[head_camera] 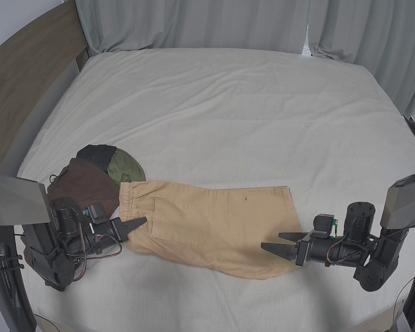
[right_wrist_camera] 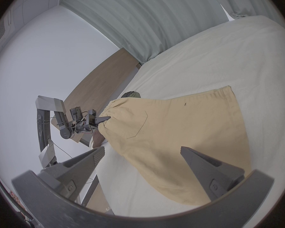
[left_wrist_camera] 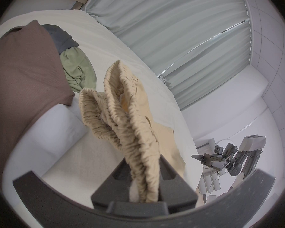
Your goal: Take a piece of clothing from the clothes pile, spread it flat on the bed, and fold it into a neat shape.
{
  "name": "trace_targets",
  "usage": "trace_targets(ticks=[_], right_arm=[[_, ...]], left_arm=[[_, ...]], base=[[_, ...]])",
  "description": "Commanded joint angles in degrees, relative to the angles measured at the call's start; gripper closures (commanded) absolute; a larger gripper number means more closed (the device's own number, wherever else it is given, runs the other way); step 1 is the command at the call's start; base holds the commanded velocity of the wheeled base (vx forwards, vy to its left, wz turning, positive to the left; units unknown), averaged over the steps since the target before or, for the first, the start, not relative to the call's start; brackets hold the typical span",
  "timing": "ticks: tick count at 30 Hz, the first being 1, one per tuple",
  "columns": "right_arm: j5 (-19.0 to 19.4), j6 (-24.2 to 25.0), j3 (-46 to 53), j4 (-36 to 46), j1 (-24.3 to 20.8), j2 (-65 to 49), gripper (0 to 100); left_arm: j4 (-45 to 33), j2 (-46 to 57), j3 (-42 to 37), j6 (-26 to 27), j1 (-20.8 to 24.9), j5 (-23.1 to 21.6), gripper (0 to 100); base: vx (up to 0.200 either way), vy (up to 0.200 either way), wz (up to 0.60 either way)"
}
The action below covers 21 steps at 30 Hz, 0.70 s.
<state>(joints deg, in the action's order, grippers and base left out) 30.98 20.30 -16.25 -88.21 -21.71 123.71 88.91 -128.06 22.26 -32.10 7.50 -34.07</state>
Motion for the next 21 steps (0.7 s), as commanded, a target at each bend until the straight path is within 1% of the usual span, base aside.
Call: trace_targets(ticks=[1,6,14,19,21], right_arm=[[0.05,0.01,-0.01,0.06,-0.17,0.30,0],[-0.04,0.01,-0.01,0.06,-0.44,0.48,0],[-0.04,0.01,-0.01,-0.03,-0.52,0.66,0],[-0.04,0.01,-0.01,-0.03,-0.61,0.57,0],[-0.04,0.01,-0.01,-0.03,-0.61,0.39,0]], left_arm=[[0.04,1.68,-1.08,0.02,-1.26,-0.20,100],[-0.05,1.76,-2.13,4.85,-3.28,-1.35,100],[-0.05,2.03,-3.28,7.05,-5.21,-1.87,100],[-0.05,2.82,-3.19,7.40,-4.25,-1.87,100],[-0.05,3.35,-2.92,7.22,-2.93,-1.87,100]], base=[[0.000,0.000,0.00],[0.000,0.000,0.00],[0.000,0.000,0.00],[0.000,0.000,0.00],[0.000,0.000,0.00]])
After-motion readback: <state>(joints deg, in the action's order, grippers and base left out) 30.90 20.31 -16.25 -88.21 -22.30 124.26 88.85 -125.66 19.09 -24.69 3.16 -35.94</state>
